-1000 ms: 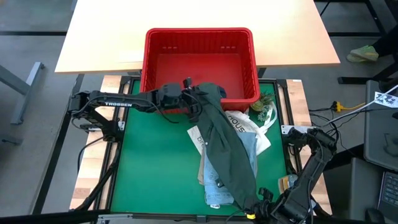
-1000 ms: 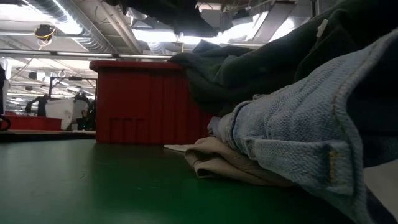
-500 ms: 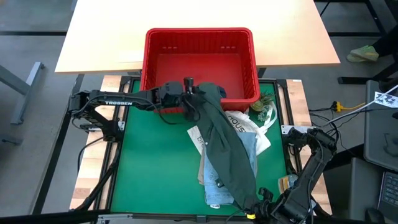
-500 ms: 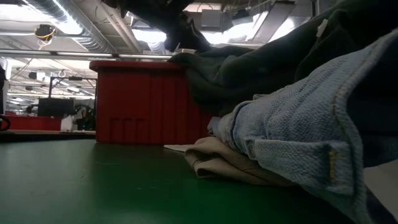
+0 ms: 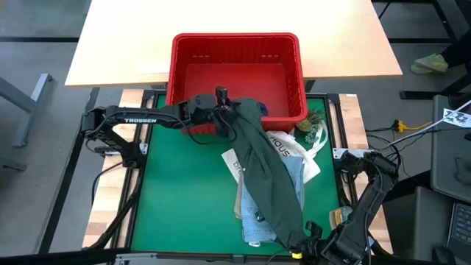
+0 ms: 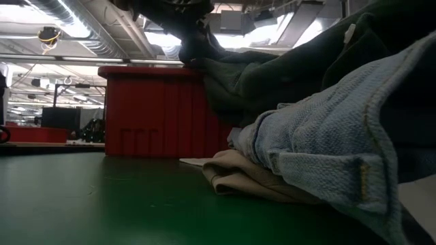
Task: Fold Laundry from Bin
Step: Fold the green polo shirt
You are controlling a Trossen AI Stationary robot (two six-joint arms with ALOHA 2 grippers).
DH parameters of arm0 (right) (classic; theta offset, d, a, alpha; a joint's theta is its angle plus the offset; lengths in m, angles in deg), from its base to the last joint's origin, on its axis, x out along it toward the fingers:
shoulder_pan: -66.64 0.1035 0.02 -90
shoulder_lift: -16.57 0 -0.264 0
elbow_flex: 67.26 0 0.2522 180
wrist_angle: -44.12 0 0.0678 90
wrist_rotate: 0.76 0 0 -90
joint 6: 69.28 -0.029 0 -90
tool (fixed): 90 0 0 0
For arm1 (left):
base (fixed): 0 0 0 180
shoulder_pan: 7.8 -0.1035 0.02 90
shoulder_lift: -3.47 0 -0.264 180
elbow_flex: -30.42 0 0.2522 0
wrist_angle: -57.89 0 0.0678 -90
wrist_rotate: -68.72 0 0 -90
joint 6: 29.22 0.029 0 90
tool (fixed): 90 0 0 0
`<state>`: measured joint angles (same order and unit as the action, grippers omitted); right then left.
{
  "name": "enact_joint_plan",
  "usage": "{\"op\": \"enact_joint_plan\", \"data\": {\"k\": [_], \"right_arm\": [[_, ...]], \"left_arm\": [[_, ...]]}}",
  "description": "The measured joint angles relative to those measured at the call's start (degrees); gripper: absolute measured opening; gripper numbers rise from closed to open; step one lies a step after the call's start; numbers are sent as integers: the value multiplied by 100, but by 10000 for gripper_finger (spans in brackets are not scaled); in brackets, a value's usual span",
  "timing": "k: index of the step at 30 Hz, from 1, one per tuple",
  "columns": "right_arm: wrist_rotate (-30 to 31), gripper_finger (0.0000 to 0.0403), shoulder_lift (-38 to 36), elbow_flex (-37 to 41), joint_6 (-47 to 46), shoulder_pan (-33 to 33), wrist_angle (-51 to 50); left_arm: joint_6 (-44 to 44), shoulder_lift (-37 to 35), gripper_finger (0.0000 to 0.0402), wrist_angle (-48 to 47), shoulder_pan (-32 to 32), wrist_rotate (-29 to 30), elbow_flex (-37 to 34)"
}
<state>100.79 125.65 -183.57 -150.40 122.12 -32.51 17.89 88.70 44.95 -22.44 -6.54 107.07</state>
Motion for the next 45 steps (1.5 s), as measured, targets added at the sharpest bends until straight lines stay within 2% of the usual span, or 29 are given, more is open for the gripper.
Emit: {"op": "enact_joint_plan", "data": {"k": [7, 12, 18, 22, 30, 36, 42, 45], "right_arm": [[0, 8, 0, 0, -1, 0, -2], [0, 8, 0, 0, -2, 0, 0], [-9, 8, 0, 0, -2, 0, 2], [-13, 8, -2, 0, -2, -4, 9], [72, 8, -2, 0, -3, -37, 68], [143, 6, -4, 1, 31, -121, 59], [1229, 3, -9, -152, 818, -273, -9], [1489, 3, -17, -556, 1535, -404, -16]], "left_arm": [[0, 58, 152, 3, -49, -138, 0], [-4, 96, 98, -6, 86, -306, 0], [-595, 31, 10, -111, 405, 485, 0], [-1169, -194, 4, -753, 733, 565, 7], [-3015, -1023, 2, -2676, 1603, -157, 5], [-3997, -1917, 1, -3175, 2418, -229, 4], [-4791, -2888, 1, -3201, 3053, 30, 4], [-5178, -3333, 0, -3175, 3330, 194, 4]]}}
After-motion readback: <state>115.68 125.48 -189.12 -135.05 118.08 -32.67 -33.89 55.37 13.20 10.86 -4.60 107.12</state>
